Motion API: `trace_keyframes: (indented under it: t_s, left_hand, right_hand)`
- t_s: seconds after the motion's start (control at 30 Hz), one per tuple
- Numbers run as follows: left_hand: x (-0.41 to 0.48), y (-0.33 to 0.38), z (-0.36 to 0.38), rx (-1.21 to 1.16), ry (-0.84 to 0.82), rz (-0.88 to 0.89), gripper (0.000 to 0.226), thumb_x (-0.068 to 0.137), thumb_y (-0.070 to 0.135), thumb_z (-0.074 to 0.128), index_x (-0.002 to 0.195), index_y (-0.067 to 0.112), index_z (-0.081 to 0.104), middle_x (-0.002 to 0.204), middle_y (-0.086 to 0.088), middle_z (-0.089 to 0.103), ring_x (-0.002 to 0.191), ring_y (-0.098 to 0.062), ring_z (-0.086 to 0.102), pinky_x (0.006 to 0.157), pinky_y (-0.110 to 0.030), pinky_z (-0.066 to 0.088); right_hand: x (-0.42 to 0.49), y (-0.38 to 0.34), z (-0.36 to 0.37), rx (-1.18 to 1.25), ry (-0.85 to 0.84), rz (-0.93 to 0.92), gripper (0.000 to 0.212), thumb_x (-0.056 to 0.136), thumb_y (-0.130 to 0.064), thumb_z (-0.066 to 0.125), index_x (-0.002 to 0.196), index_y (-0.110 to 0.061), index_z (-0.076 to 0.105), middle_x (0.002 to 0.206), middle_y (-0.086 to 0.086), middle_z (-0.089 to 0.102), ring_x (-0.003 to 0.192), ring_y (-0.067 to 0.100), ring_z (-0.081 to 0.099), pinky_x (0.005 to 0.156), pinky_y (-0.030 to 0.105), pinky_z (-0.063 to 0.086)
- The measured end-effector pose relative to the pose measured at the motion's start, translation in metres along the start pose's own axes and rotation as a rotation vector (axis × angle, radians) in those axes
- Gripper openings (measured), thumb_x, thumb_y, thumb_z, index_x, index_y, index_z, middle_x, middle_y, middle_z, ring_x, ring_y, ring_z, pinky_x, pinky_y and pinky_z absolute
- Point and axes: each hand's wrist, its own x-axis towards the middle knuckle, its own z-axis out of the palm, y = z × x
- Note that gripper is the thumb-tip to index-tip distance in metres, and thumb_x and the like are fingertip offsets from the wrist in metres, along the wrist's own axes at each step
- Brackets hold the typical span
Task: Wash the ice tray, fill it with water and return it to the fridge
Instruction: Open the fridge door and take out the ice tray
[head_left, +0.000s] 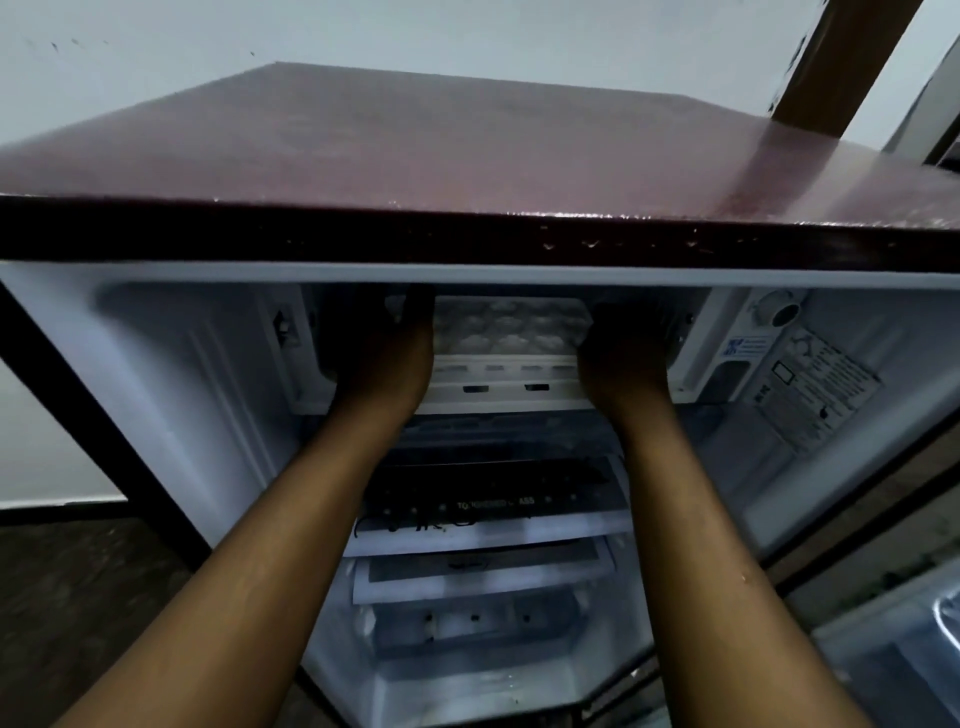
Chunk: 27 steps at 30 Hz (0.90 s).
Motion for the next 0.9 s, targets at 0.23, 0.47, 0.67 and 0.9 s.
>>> trace_keyframes:
  t_s: [0.23,0.47,0.67,0.9]
  left_hand:
    - [-0.028,0.0,-0.007,0.035,0.021,0.085,0.068,0.105,0.068,0.039,0.166,0.04,0.028,0.171,0.009,0.032,0.153,-0.021,0.036,0.126,-0.036,0.028]
    - [-0.055,0.0,-0.007,-0.089,0.14,0.122,0.05,0.108,0.048,0.054,0.155,0.033,0.048,0.134,0.023,0.046,0.123,0.002,0.04,0.103,-0.016,0.029]
    - [-0.088,0.008,-0.016,-0.234,0.162,0.155,0.036,0.112,0.028,0.051,0.147,0.024,0.058,0.139,0.014,0.063,0.125,0.006,0.056,0.103,-0.005,0.041]
    - [-0.133,0.016,-0.032,-0.402,0.253,-0.142,0.032,0.106,0.034,0.059,0.133,0.02,0.069,0.13,0.001,0.072,0.122,-0.018,0.066,0.114,-0.046,0.05]
  right_hand:
    - [-0.018,-0.004,-0.012,-0.011,0.0,0.076,0.037,0.109,-0.01,0.043,0.145,-0.004,0.05,0.148,0.02,0.05,0.132,0.032,0.05,0.092,0.027,0.037]
    - [-0.036,0.004,-0.016,0.242,0.074,0.253,0.041,0.111,-0.006,0.036,0.149,-0.005,0.051,0.153,0.018,0.05,0.133,0.031,0.053,0.085,0.022,0.038]
    - [-0.082,0.0,-0.022,0.702,0.184,0.326,0.049,0.102,0.009,0.046,0.149,-0.001,0.052,0.146,0.013,0.059,0.116,0.017,0.058,0.104,0.025,0.046]
    - [-0.133,-0.01,-0.052,0.777,0.219,0.425,0.043,0.1,0.007,0.046,0.138,-0.005,0.063,0.126,0.001,0.066,0.103,0.012,0.063,0.088,0.018,0.047]
